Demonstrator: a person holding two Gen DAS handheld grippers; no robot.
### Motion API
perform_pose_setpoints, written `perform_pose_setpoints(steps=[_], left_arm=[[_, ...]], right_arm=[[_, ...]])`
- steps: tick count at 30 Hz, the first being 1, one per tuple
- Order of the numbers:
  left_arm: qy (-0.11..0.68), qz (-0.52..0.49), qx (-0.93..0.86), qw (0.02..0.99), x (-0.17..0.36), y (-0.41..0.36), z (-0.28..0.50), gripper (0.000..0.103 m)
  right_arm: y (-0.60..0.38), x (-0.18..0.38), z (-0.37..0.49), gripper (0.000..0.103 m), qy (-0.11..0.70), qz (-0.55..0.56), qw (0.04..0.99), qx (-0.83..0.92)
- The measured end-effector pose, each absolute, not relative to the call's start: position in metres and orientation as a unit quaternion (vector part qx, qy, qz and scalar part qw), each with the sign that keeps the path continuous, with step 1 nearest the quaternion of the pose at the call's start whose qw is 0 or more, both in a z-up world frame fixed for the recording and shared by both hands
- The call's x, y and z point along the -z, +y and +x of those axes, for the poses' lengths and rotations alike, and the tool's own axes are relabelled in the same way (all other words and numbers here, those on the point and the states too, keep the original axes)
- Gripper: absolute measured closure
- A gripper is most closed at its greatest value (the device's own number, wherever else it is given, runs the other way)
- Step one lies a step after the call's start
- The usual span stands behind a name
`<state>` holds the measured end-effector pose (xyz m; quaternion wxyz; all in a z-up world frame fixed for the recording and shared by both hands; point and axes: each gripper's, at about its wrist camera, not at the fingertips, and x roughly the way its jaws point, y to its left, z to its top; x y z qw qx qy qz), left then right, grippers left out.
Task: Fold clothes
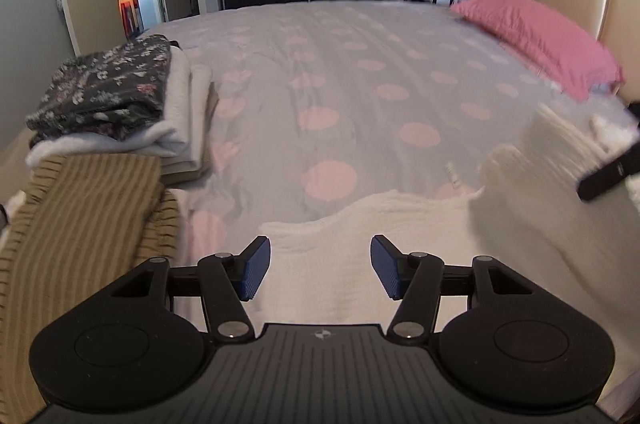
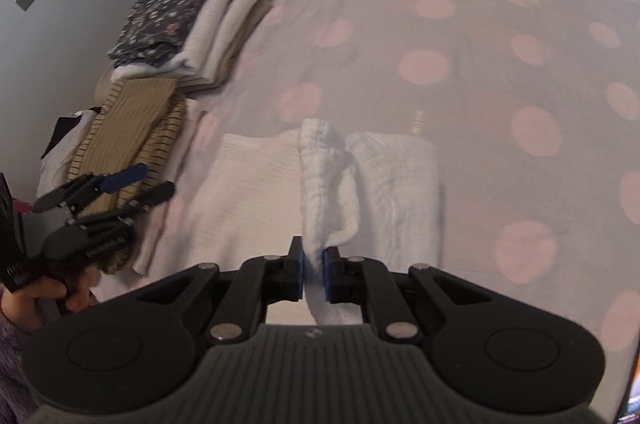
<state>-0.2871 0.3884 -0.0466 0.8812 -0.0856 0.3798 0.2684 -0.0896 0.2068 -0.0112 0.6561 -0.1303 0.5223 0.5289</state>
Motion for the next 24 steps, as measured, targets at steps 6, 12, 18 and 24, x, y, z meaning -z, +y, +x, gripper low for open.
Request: perform_pose_setpoints(steps=[6,12,18,24], left_arm=[[0.394,-0.126,-0.307,0.857,0.046,0.416,-0.305,0.052],[0.392,-0.124,-0.338,0.847,0.039,0.430,-0.317,0.052],[0.390,-0.116,-0.363,0.838,0.033,0.441,-0.327,0.052],[0.399,-0.116,-0.366,0.833,0.037,0.446,-0.329,0.052]], right_arm=[[0.273,0.014,-0.117,0.093,0.534,-0.108,0.642,-0.539],[0.331,0.052,-0.141,0.093,0.562,-0.091,0.634,-0.523],[0.368,0.101,-0.160,0.093,0.588,-0.099,0.623,-0.505],[0.390,0.132,-0.168,0.092,0.600,-0.116,0.622,-0.489]])
